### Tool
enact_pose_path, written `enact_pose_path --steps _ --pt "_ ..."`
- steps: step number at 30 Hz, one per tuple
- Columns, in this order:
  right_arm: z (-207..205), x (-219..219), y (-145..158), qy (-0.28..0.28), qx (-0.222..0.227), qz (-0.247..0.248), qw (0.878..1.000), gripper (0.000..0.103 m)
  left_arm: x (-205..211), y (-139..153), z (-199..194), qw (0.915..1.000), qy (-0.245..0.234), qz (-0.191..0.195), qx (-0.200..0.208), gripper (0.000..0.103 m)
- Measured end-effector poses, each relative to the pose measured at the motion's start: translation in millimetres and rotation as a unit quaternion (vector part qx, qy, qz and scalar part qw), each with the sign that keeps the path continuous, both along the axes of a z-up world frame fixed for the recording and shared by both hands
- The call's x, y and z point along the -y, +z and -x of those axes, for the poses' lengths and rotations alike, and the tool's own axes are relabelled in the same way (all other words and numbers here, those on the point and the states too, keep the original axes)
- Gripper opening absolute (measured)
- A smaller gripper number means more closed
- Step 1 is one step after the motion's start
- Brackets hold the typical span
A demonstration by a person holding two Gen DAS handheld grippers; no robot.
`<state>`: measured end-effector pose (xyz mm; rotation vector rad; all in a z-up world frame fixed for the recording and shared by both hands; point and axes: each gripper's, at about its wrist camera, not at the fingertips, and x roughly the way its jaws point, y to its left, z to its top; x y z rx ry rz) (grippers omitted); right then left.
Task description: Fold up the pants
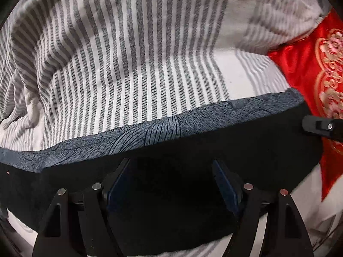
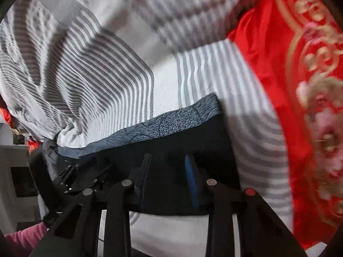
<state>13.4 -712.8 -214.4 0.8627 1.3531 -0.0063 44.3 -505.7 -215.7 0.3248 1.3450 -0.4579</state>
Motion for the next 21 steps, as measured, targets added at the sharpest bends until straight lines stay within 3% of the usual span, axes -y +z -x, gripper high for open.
enact_pose_path --steps 3,5,7,11,14,17,18,20,21 --pt "-6.3 -5.6 -33.2 0.031 -0.043 0.052 0.997 0.028 6.0 -22.9 -0.6 0.9998 -0.007 -0.019 -0.004 0.079" --pt "-1.0 1.1 -39.3 0.018 -0.031 0.041 0.999 0.012 9.0 -25.1 1.8 0.9996 -0.012 -0.021 0.012 0.082" --pt "4.9 8.5 -39.3 0.01 -0.034 0.033 0.999 0.005 9.1 -20.7 2.6 0.9996 -0.015 -0.022 0.007 0.082" --pt "8.8 6.8 -34.6 0.025 -0.031 0.045 0.998 0.005 -19.6 3.9 5.9 0.9994 0.0 -0.021 0.028 0.082" --pt "9.2 1.7 -33.1 0.029 -0.034 0.067 0.997 0.006 -70.8 16.4 -0.4 0.9975 0.044 -0.04 0.039 0.082" --pt "3.0 -4.1 -27.5 0.021 -0.039 0.071 0.997 0.013 -133.5 19.4 -13.2 0.9917 0.101 -0.068 0.041 0.082" --pt "2.9 -6.4 -23.8 0.02 -0.04 0.071 0.996 0.02 -149.5 18.2 -18.2 0.9899 0.112 -0.076 0.042 0.082" --pt "4.5 -13.4 -14.0 0.017 -0.037 0.071 0.997 0.045 -173.6 13.2 -28.2 0.9872 0.12 -0.095 0.045 0.082" --pt "5.0 -20.8 -8.2 0.017 -0.032 0.073 0.997 0.048 -181.8 10.1 -33.3 0.9868 0.119 -0.099 0.047 0.082"
